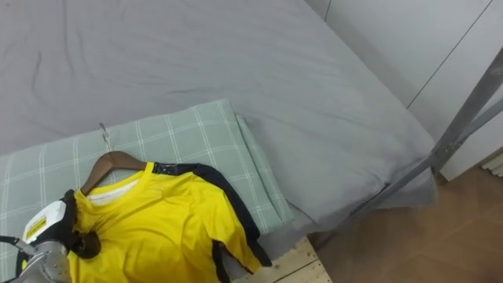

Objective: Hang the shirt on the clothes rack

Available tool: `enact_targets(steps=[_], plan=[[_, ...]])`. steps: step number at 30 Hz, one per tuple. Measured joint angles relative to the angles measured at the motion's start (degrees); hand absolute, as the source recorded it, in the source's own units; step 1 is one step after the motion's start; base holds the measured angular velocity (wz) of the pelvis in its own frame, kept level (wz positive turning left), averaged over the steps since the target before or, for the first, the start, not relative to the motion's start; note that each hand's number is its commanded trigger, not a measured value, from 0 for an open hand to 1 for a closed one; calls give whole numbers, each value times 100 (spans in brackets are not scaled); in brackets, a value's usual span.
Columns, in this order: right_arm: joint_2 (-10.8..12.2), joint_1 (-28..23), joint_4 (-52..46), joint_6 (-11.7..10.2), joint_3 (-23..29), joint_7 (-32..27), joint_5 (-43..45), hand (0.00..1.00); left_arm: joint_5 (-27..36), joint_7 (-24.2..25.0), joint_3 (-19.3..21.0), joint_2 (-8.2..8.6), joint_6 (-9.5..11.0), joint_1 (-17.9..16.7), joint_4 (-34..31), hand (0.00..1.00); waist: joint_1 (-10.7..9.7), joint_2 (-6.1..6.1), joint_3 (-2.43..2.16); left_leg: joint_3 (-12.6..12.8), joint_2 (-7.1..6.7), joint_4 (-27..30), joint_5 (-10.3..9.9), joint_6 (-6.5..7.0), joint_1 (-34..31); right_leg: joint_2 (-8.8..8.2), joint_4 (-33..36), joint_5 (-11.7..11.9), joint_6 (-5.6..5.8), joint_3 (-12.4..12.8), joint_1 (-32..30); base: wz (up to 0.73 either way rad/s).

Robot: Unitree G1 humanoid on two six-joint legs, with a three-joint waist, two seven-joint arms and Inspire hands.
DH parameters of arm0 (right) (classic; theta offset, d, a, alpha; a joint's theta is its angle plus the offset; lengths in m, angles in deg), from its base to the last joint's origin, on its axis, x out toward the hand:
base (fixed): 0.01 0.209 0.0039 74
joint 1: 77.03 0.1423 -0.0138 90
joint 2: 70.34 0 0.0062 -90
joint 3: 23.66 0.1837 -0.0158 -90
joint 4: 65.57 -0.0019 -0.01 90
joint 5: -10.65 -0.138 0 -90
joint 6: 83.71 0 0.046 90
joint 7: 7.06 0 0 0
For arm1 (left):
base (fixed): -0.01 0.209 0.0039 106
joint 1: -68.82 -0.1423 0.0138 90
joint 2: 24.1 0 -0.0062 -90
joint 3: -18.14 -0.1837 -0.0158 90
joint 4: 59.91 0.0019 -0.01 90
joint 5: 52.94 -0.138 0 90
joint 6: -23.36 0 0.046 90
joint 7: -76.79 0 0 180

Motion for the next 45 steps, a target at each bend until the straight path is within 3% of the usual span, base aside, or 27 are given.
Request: enact_targets(steps=[1,2,3,4,5,14,32,38,45], plan=[[0,1,-3,1,-1,-10,-33,0,0,0,0,0,-1,1,0,0,1,0,0,5,0,-1,0,0,0,0,-1,0,0,5,-2,0],[0,1,-3,1,-2,-10,-43,0,0,0,0,0,-1,1,0,8,1,0,0,8,0,-1,0,0,0,1,-1,0,0,8,-3,0],[0,7,-3,1,-2,-10,-70,0,0,0,0,0,-1,1,0,58,2,0,0,12,0,-2,0,0,0,2,-1,0,0,13,-5,0],[0,12,-3,-1,-2,-10,-92,0,0,0,0,0,-1,1,0,90,2,0,0,13,0,-2,0,0,0,2,-1,0,1,15,-6,0],[0,13,-3,-1,-2,-10,-99,0,0,0,0,0,0,1,0,100,2,0,0,14,0,-2,0,0,0,2,-2,0,0,15,-6,0],[1,9,9,-9,-49,-36,-184,0,-58,-169,11,-124,-1,138,-3,100,1,-8,2,13,-3,-10,0,0,11,-1,-1,0,1,11,7,0],[19,9,11,-110,-211,-67,-206,0,-21,-228,30,-147,17,135,-9,100,3,-61,3,8,-6,-36,0,0,9,-4,-22,0,1,1,6,0],[29,9,5,-185,-213,-69,-204,0,39,-205,69,-144,129,131,-11,100,23,-66,0,8,-5,-37,0,0,22,-4,-22,3,4,-1,24,0],[50,-18,5,-210,-211,-68,-199,0,61,-117,118,-129,135,50,-11,100,24,-59,-2,21,-15,-224,15,19,273,17,-228,42,22,3,287,0]])
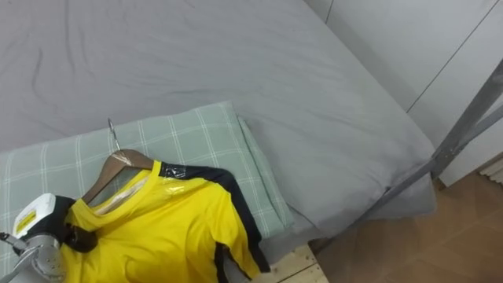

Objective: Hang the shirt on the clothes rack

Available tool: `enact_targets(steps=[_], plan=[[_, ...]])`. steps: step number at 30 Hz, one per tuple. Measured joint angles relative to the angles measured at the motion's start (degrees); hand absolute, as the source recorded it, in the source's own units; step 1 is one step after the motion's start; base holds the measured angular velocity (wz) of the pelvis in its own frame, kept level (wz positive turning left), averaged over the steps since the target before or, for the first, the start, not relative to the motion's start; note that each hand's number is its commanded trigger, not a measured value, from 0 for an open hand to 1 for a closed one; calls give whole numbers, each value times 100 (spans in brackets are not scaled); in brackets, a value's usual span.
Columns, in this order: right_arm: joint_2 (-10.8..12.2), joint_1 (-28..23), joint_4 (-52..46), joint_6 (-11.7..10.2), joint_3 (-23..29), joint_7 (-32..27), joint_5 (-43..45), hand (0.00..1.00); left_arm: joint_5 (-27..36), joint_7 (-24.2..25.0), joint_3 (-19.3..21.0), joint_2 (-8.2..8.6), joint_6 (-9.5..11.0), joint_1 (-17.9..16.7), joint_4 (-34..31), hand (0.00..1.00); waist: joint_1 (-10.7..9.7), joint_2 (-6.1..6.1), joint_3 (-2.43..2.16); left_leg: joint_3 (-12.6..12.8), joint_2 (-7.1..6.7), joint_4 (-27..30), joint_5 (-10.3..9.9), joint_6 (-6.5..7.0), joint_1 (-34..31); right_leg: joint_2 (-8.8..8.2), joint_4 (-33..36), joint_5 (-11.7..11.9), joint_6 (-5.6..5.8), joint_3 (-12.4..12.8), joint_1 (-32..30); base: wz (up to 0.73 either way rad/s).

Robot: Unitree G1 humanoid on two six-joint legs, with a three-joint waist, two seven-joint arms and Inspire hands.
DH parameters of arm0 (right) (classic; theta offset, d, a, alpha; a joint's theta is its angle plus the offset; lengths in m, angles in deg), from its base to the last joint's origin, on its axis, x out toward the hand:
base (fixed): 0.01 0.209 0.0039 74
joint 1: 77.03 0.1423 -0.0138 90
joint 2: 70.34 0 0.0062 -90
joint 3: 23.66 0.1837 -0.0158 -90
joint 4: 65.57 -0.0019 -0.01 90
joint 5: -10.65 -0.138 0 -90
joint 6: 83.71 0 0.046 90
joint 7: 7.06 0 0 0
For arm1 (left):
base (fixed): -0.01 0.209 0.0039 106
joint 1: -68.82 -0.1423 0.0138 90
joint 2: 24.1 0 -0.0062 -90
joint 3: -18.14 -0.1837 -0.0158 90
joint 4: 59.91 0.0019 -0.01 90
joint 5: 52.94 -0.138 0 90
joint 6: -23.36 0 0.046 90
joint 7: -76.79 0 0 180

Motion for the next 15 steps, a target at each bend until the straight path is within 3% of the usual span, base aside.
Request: enact_targets(steps=[2,6,7,15], plan=[[-1,5,-9,-19,1,1,-4,0,0,0,-22,5,4,-1,-19,100,-5,22,-13,-4,-3,-15,0,0,7,-2,-31,6,10,-7,18,0],[-18,16,-13,-115,6,0,37,0,-6,-2,-20,88,7,-13,-22,100,17,170,-46,-25,-11,-117,11,16,56,11,-169,69,43,-5,115,0],[-18,11,0,-130,7,0,51,0,1,-7,-19,125,9,-56,-27,100,15,225,-72,-31,-15,-151,11,16,113,11,-208,70,46,-22,179,0],[-29,-201,37,-316,74,190,-97,0,-52,-6,0,199,165,-352,-334,100,10,391,-105,-145,-13,-315,11,11,589,28,-520,85,38,-169,782,10]])
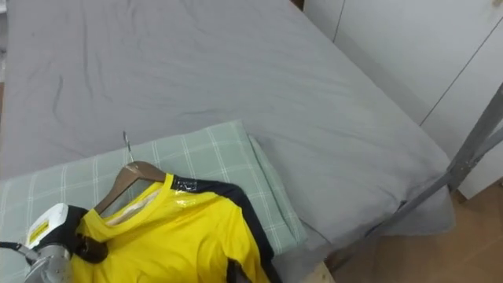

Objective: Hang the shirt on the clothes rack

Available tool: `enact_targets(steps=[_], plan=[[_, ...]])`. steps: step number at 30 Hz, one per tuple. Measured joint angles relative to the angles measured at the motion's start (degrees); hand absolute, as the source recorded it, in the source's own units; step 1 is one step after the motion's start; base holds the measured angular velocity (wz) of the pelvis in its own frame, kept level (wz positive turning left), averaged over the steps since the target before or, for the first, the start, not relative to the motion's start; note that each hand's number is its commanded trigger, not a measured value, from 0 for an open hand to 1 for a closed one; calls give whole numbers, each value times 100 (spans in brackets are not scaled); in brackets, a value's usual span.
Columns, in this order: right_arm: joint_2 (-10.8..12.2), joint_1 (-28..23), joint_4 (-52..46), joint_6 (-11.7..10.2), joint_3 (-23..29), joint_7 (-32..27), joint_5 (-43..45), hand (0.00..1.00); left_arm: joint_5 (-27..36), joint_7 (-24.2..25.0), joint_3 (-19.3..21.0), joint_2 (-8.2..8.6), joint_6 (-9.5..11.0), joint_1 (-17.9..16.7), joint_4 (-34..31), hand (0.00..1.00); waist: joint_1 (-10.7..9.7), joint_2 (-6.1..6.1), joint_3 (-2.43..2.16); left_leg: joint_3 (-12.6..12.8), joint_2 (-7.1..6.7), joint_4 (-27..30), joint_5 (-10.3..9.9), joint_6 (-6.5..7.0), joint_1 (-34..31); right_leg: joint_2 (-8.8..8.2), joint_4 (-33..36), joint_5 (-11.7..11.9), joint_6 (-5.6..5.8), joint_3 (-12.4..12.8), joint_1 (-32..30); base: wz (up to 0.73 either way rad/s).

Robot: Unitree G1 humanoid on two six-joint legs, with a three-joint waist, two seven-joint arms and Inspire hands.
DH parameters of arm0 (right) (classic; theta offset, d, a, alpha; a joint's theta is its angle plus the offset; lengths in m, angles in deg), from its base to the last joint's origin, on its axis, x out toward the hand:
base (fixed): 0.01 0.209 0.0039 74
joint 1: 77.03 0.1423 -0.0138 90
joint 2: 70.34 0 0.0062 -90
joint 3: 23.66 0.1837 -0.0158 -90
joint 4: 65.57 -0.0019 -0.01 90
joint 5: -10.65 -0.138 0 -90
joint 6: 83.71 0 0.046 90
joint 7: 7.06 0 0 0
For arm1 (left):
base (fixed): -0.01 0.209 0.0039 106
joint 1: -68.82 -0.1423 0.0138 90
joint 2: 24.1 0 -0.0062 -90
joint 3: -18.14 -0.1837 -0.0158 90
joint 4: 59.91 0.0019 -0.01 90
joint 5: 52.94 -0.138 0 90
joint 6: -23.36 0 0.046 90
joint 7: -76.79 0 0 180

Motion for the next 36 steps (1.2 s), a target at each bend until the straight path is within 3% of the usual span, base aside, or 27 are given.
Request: enact_targets(steps=[8,13,16,20,30,36], plan=[[-28,-158,197,30,438,123,-6,0,-244,-9,-94,-5,-13,-548,-811,100,47,64,-42,-126,-40,-176,21,-23,364,-10,-267,17,18,-115,454,8],[-25,-248,200,21,862,131,114,0,-767,-76,-76,-7,8,-936,-2073,100,187,91,-54,-380,-75,-177,24,-25,505,-32,-428,17,21,-298,757,22],[-39,-244,237,13,881,131,113,0,-742,-264,-77,-4,179,-964,-2324,100,282,140,-101,-464,-89,-287,25,-28,751,-31,-527,18,22,-355,1014,9],[-39,-233,242,35,882,164,98,0,-740,-393,-54,-23,229,-1148,-2801,100,354,199,-150,-449,-108,-442,41,-55,1093,-25,-589,-3,35,-323,1287,-2],[-55,-270,314,263,970,360,145,0,-766,-731,31,-96,264,-1364,-4026,100,466,196,-176,-451,-131,-541,55,-69,1405,-20,-671,-6,42,-296,1558,0],[-54,-287,432,318,1118,401,199,0,-757,-790,32,-104,268,-1390,-4129,100,457,195,-175,-445,-134,-614,56,-70,1494,-9,-758,-4,44,-283,1646,0]])
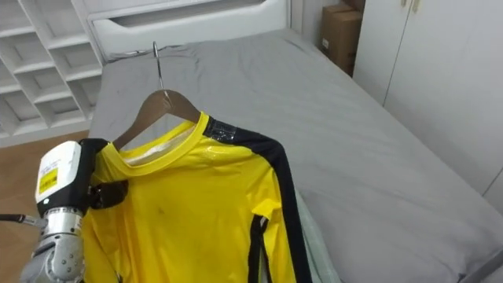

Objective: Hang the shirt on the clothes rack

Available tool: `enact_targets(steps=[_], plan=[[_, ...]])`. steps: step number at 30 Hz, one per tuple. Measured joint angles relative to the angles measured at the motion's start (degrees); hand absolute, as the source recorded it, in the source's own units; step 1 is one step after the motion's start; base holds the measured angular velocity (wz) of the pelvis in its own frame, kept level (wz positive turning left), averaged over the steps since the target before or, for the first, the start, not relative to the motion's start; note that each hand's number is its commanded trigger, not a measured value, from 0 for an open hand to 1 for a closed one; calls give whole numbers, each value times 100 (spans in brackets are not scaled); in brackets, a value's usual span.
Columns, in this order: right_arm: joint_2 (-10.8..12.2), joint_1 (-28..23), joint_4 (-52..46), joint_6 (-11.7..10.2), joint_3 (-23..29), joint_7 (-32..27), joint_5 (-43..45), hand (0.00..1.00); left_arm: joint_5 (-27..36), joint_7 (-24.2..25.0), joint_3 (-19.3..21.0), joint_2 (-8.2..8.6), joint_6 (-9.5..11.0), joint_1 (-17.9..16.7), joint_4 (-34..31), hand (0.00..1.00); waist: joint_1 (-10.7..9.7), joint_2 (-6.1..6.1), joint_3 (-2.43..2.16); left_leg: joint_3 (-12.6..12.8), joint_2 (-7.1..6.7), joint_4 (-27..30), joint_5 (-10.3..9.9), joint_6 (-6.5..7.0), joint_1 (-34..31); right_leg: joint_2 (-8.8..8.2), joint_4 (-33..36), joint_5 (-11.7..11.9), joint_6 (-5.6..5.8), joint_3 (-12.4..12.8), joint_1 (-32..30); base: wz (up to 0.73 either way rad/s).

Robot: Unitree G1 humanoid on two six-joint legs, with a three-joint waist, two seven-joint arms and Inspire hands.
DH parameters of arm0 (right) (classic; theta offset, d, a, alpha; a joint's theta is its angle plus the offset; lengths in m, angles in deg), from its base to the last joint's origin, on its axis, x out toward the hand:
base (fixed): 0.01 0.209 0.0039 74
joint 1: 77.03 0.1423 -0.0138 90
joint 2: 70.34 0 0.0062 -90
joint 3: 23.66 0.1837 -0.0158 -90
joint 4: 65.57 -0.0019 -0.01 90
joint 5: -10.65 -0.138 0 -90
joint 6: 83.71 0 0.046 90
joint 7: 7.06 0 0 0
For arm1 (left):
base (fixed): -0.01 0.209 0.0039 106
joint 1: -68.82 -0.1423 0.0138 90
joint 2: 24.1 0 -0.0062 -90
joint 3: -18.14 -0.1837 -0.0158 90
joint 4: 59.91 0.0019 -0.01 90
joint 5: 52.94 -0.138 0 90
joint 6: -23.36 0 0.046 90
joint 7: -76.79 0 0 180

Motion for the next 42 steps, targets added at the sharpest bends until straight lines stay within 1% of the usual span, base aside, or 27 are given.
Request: enact_targets(steps=[6,12,14,20,22,24,26,27,29,31,32,34,35,37,38,39,42], plan=[[1,-62,8,13,161,110,10,0,-4,1,0,0,-1,-15,-91,100,-4,-10,6,8,-3,-75,2,-4,96,12,-41,-3,2,23,75,0],[0,-233,-5,12,289,105,27,0,3,4,81,-1,13,-138,-689,100,-5,-45,26,13,2,-116,1,-6,148,27,-79,-2,2,53,122,-1],[9,-274,-8,12,389,89,185,0,6,4,116,0,13,-146,-811,100,-23,-49,28,19,4,-128,1,-6,156,29,-84,-2,1,57,126,-2],[2,-225,-11,34,398,-192,865,0,12,3,114,-1,18,-146,-848,100,-106,-88,39,38,-6,-128,1,-6,157,24,-41,-8,6,78,96,-2],[-8,-208,-46,92,393,-407,1222,0,12,-7,103,-2,18,-146,-849,100,-115,-115,53,58,-8,-122,1,-6,156,23,-8,-20,8,90,70,-4],[-24,-161,-64,119,408,-635,1398,0,12,-59,99,-4,18,-146,-848,100,-110,-124,52,80,-7,-123,1,-6,154,25,-6,-19,10,81,59,-6],[-45,-139,-291,148,487,-866,1634,0,12,-161,99,-32,42,-145,-849,100,-92,-124,43,100,-11,-124,1,-6,120,21,5,-19,10,107,3,-9],[-77,-127,-523,139,613,-1043,1826,0,13,-230,99,-56,60,-145,-849,100,-69,-122,40,115,-22,-123,2,-5,83,27,15,-12,15,144,-41,-8],[-162,-86,-735,100,674,-1377,2006,0,15,-234,99,-60,62,-145,-849,100,-35,-127,35,114,-4,-117,2,-5,78,34,14,-9,15,131,-40,-1],[-228,-48,-1178,69,856,-1841,2513,0,18,-271,97,-106,62,-146,-872,100,-14,-131,33,92,-3,-96,2,-5,52,28,8,-9,15,86,-35,7],[-244,-38,-1319,65,880,-1948,2633,0,20,-285,92,-123,62,-153,-881,100,-3,-130,33,92,-2,-97,2,-5,52,27,10,-9,15,85,-33,3],[-320,59,-1948,44,901,-2297,3254,0,0,-390,87,-185,65,-245,-968,100,14,-127,30,98,4,-96,2,-5,41,33,18,-8,14,94,-57,0],[-341,72,-2101,28,901,-2374,3421,0,-11,-391,87,-186,65,-254,-984,100,21,-128,28,98,4,-96,2,-5,34,34,24,-8,14,93,-70,0],[-408,81,-2802,-35,906,-2656,4003,0,-142,-391,90,-187,61,-263,-1089,100,83,-139,20,95,15,-73,3,-6,-27,38,44,-4,7,87,-118,0],[-412,79,-2952,-50,907,-2722,4123,0,-176,-390,90,-186,61,-271,-1126,100,107,-143,18,94,18,-70,3,-6,-28,39,52,-3,5,84,-108,0],[-406,72,-3251,-65,905,-2826,4362,0,-218,-384,92,-186,59,-321,-1241,100,136,-159,7,94,25,-69,3,-7,-21,42,93,-3,5,85,-107,0],[-403,56,-4071,-75,898,-2973,4846,0,-377,-375,92,-180,62,-508,-1569,100,175,-188,-2,100,29,-68,4,-9,-8,41,96,-3,5,87,-103,0]])
